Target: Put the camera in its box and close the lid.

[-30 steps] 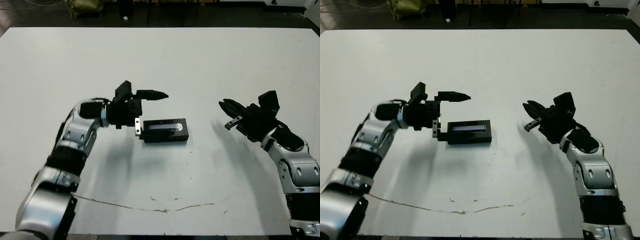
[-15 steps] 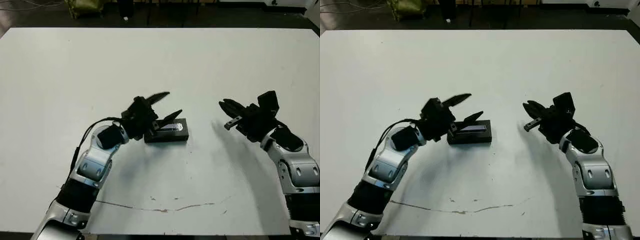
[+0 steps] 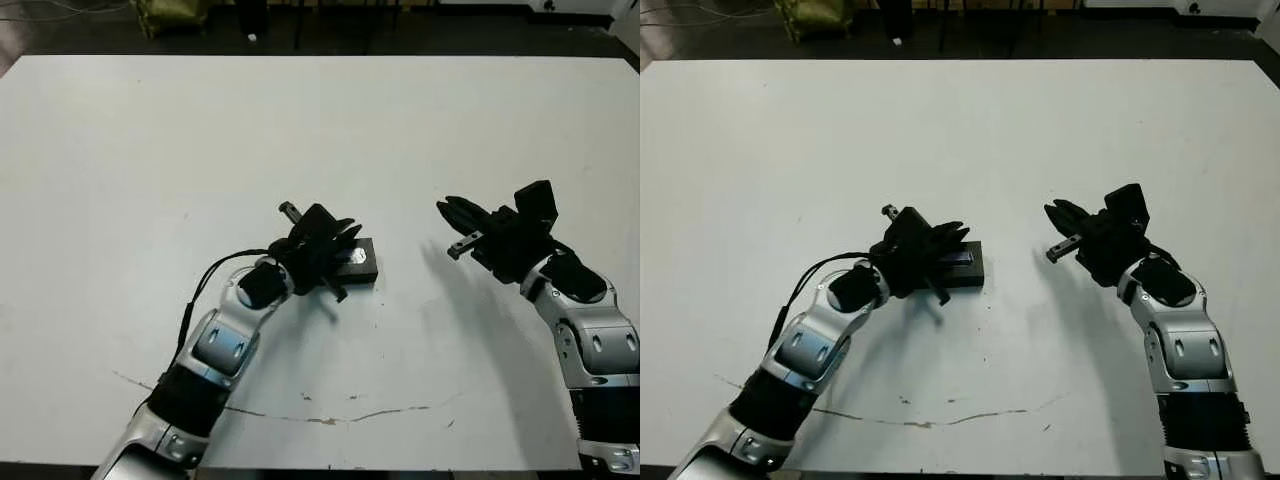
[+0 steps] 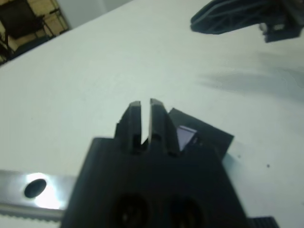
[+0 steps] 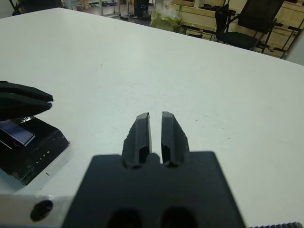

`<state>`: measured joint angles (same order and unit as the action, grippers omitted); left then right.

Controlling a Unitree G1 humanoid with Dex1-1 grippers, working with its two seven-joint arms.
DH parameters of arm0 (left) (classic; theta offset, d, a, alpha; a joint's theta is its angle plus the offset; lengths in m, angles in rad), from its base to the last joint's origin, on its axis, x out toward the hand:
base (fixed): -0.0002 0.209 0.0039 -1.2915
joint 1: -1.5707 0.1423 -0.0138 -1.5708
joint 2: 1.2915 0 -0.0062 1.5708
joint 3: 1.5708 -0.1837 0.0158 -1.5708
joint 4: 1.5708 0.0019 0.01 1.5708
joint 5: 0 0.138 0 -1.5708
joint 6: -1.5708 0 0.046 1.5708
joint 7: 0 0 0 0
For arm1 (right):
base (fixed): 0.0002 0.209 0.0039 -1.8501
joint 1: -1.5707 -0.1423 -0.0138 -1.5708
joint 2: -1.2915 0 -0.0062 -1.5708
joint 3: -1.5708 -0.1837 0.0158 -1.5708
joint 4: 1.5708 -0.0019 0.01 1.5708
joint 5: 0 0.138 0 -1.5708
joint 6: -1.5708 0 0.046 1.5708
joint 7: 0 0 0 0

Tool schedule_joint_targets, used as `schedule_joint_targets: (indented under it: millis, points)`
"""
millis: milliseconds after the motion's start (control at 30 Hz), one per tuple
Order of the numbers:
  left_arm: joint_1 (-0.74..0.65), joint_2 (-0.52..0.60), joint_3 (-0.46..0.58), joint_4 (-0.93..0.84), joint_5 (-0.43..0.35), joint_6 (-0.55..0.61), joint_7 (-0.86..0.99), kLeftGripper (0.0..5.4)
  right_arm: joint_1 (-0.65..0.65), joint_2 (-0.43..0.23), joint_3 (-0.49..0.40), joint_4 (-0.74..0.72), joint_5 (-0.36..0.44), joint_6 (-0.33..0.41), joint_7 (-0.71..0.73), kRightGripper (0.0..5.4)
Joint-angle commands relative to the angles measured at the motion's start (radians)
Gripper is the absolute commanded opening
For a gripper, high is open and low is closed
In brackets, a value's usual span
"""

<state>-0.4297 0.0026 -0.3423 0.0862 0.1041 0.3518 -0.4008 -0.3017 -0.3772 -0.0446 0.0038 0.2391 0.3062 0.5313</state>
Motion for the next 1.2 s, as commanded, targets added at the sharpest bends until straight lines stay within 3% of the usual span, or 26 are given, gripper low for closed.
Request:
schedule_joint_targets:
  millis: [33,333,567,733,1000,1200]
  points:
    - [0.013,0.014,0.006,0.085,0.009,0.085,0.014,0.01,0.018,-0.010,-0.001,0.011,-0.002,0.019,0.004,0.00]
    - [-0.007,0.052,-0.018,0.219,0.030,0.113,-0.002,0.01,0.020,-0.005,0.004,0.011,-0.010,0.012,-0.004,0.00]
    - [0.029,0.068,0.005,0.133,-0.008,0.119,-0.027,0.01,0.022,0.001,-0.003,0.009,0.005,0.015,0.000,0.00]
    - [0.120,0.072,0.105,-0.043,-0.111,0.046,-0.028,0.01,0.035,0.017,-0.025,0.003,0.040,-0.004,0.004,0.00]
    - [0.224,0.109,0.317,-0.240,-0.207,-0.202,0.038,0.01,0.066,0.068,-0.065,-0.084,0.067,0.008,-0.096,0.00]
    - [0.171,0.193,0.491,-0.274,-0.269,-0.211,0.089,0.01,0.053,0.094,-0.084,-0.125,0.069,0.061,-0.188,0.00]
